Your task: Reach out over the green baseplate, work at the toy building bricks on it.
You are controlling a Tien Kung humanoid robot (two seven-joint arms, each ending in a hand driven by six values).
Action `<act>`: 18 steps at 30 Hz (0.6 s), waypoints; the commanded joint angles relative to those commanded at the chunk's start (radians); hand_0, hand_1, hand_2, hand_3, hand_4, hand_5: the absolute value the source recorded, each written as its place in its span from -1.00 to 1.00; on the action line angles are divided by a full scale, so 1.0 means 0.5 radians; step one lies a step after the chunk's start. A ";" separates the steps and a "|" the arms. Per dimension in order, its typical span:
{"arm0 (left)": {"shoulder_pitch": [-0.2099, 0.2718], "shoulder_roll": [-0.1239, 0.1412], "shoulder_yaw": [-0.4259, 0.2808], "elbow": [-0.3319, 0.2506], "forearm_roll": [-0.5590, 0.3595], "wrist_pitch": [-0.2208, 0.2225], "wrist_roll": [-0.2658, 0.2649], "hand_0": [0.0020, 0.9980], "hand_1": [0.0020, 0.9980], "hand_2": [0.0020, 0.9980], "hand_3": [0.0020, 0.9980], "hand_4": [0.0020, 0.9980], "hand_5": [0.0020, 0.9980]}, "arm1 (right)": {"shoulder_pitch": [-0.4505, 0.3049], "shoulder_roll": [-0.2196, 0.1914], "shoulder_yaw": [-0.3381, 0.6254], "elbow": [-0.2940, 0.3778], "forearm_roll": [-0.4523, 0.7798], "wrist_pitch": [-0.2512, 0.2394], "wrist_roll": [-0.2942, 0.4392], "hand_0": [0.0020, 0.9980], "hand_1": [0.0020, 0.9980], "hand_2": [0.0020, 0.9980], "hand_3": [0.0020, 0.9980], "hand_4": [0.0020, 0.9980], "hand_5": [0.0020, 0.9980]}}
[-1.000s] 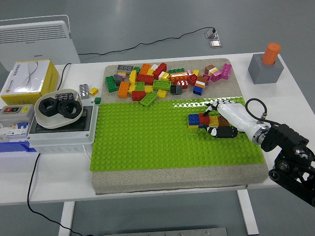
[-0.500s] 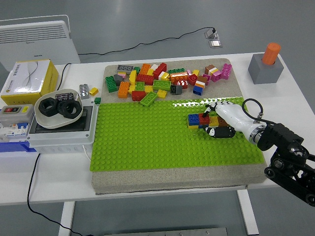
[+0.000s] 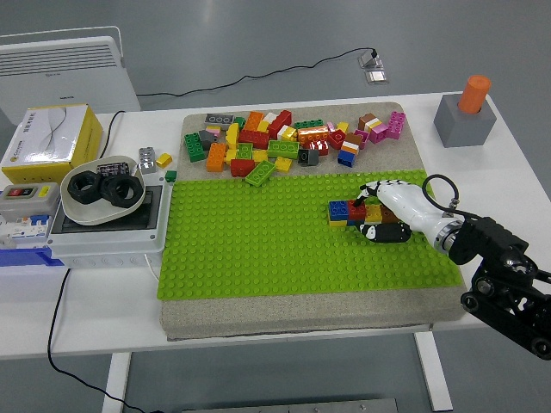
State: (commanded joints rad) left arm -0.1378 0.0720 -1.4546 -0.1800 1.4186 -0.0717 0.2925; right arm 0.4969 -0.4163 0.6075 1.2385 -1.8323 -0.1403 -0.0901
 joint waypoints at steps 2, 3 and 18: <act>0.002 -0.001 0.001 0.000 0.000 0.000 0.001 0.29 -0.13 0.18 0.45 0.94 1.00 | -0.002 -0.002 -0.010 -0.007 0.012 -0.003 0.004 0.89 0.86 0.79 0.30 0.28 -0.12; 0.004 -0.001 0.001 0.000 0.000 0.000 0.001 0.29 -0.13 0.18 0.45 0.94 1.00 | -0.003 -0.003 -0.013 -0.010 0.017 -0.004 0.005 0.89 0.86 0.79 0.30 0.28 -0.12; 0.007 0.001 0.006 0.000 -0.013 0.003 -0.001 0.29 -0.14 0.18 0.45 0.94 1.00 | -0.025 -0.073 0.044 0.082 0.354 -0.148 0.152 0.84 0.81 0.75 0.31 0.32 -0.21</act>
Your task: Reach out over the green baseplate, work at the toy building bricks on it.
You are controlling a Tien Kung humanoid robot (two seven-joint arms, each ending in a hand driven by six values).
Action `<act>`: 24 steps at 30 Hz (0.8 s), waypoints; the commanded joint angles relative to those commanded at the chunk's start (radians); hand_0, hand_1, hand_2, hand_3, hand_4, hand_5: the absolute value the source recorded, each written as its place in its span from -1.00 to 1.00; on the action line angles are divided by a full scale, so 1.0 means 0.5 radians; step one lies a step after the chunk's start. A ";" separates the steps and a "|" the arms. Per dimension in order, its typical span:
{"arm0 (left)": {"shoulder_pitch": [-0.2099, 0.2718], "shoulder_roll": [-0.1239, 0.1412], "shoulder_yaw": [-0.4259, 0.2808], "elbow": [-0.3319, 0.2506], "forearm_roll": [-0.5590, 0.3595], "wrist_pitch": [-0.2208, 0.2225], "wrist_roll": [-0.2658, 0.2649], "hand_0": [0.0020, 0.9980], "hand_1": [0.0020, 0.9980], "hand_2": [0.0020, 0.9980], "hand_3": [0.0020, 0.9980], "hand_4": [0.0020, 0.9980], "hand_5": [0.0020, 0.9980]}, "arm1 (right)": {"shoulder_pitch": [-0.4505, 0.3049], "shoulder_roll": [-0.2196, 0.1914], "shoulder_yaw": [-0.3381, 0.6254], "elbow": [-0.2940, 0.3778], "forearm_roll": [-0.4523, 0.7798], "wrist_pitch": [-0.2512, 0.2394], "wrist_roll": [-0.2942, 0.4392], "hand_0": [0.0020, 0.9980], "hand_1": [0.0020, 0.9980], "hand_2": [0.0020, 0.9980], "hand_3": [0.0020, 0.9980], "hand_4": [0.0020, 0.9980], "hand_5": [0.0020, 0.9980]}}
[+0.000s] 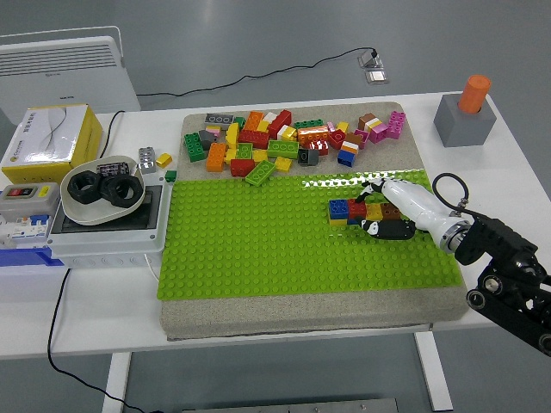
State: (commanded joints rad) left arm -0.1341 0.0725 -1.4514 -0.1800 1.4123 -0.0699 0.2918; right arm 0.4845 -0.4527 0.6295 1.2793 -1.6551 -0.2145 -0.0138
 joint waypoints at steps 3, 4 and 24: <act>0.001 -0.001 0.001 0.000 -0.004 0.002 0.000 0.29 -0.14 0.18 0.45 0.94 1.00 | -0.020 -0.035 0.045 0.057 0.112 -0.010 0.023 0.84 0.81 0.75 0.31 0.32 -0.21; 0.001 -0.001 0.002 0.000 -0.006 0.002 0.000 0.29 -0.14 0.18 0.45 0.94 1.00 | -0.030 -0.053 0.066 0.088 0.144 -0.008 0.025 0.84 0.81 0.75 0.31 0.32 -0.21; -0.002 -0.004 0.008 0.000 -0.018 0.001 0.000 0.29 -0.14 0.18 0.45 0.93 1.00 | -0.149 -0.183 0.532 0.220 -0.588 -0.301 -0.124 0.68 0.69 0.59 -0.15 0.16 -1.00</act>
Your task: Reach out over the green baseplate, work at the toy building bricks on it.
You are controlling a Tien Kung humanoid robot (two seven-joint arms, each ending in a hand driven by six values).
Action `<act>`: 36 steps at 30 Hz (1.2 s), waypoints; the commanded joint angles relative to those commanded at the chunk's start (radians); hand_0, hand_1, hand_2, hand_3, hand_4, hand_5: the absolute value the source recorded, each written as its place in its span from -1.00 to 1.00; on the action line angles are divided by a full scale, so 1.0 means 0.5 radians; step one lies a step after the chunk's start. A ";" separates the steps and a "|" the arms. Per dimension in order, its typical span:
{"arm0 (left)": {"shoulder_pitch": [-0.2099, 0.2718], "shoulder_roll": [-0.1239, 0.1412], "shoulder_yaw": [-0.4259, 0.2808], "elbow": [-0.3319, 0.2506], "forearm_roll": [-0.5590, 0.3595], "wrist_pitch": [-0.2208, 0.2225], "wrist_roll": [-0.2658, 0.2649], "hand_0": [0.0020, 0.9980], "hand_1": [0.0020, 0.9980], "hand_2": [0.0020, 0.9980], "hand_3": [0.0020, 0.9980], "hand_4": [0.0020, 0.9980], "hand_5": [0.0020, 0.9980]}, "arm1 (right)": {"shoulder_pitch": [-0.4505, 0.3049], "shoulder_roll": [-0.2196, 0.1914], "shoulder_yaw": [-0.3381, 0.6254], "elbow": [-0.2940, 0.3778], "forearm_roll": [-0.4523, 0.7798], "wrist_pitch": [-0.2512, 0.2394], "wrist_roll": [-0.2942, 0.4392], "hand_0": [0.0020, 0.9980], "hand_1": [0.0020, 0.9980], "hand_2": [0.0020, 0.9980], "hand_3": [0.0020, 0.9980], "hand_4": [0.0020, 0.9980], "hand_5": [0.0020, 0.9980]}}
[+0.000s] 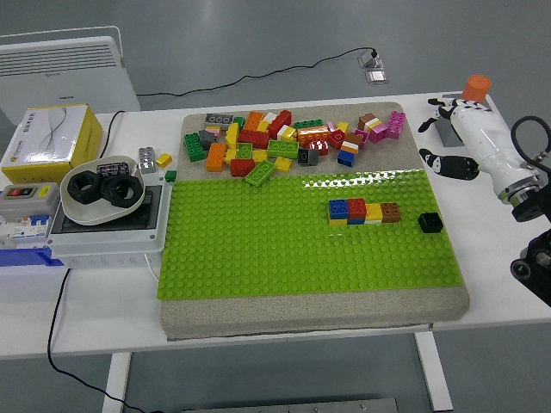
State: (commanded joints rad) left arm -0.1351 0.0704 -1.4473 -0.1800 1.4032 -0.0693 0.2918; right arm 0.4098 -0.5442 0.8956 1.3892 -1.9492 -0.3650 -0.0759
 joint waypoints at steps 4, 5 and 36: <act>0.000 0.000 0.005 0.000 -0.007 0.000 0.000 0.29 -0.14 0.18 0.45 0.93 1.00 | -0.010 0.002 0.004 -0.011 -0.050 -0.016 -0.001 0.68 0.69 0.59 -0.15 0.16 -1.00; 0.000 0.000 0.007 0.000 -0.008 0.000 -0.001 0.29 -0.14 0.18 0.45 0.93 1.00 | -0.011 0.002 0.003 -0.013 -0.054 -0.018 -0.002 0.68 0.69 0.59 -0.15 0.16 -1.00; 0.005 0.000 0.022 0.000 -0.027 -0.002 0.000 0.29 -0.14 0.18 0.45 0.93 1.00 | -0.046 -0.002 -0.022 -0.056 0.062 0.167 -0.017 0.76 0.82 0.73 0.44 0.72 -0.68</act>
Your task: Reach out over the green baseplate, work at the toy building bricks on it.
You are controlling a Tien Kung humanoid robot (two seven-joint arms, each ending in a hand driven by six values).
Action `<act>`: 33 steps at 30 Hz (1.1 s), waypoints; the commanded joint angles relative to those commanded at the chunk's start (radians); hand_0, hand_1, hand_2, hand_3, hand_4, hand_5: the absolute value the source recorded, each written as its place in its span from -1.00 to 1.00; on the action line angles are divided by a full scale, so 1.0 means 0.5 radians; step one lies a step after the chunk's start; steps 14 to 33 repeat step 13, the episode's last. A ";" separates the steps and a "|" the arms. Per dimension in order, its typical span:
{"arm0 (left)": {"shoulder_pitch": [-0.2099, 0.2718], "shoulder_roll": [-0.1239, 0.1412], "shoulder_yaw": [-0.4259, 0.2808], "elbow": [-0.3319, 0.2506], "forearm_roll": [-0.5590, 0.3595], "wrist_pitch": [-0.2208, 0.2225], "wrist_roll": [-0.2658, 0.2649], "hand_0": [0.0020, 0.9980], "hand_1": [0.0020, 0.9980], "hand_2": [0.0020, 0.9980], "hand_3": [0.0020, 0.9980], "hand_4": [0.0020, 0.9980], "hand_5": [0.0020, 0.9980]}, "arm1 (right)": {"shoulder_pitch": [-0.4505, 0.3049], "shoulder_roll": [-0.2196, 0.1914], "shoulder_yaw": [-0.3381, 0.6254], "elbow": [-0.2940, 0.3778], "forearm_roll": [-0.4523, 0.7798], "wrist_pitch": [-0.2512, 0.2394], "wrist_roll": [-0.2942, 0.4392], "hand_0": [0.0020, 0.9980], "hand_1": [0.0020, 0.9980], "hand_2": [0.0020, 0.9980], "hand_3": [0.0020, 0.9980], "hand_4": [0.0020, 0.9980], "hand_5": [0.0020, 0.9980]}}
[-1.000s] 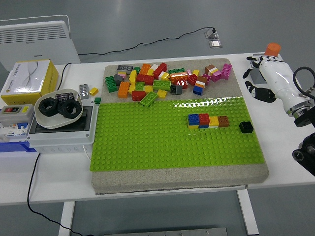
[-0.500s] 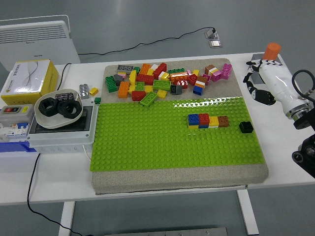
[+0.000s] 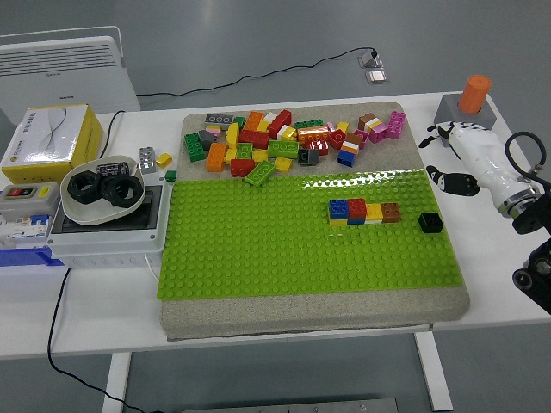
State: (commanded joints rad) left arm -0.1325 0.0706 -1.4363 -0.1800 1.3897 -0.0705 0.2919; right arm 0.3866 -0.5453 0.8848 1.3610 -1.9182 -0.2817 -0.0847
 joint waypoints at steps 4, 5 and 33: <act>-0.001 0.001 0.002 0.000 -0.001 -0.001 0.000 0.29 -0.14 0.18 0.45 0.93 1.00 | -0.011 -0.012 0.005 0.006 0.001 0.010 -0.001 0.76 0.82 0.73 0.44 0.72 -0.68; 0.000 0.001 0.002 0.000 -0.002 -0.001 0.000 0.29 -0.14 0.18 0.45 0.93 1.00 | -0.013 -0.014 0.005 0.007 0.002 0.011 -0.002 0.76 0.82 0.73 0.44 0.72 -0.68; 0.000 0.002 -0.003 0.000 0.004 -0.002 -0.001 0.29 -0.14 0.18 0.45 0.93 1.00 | -0.010 -0.013 -0.012 -0.004 0.011 -0.041 0.005 0.75 0.82 0.74 0.24 0.71 -0.68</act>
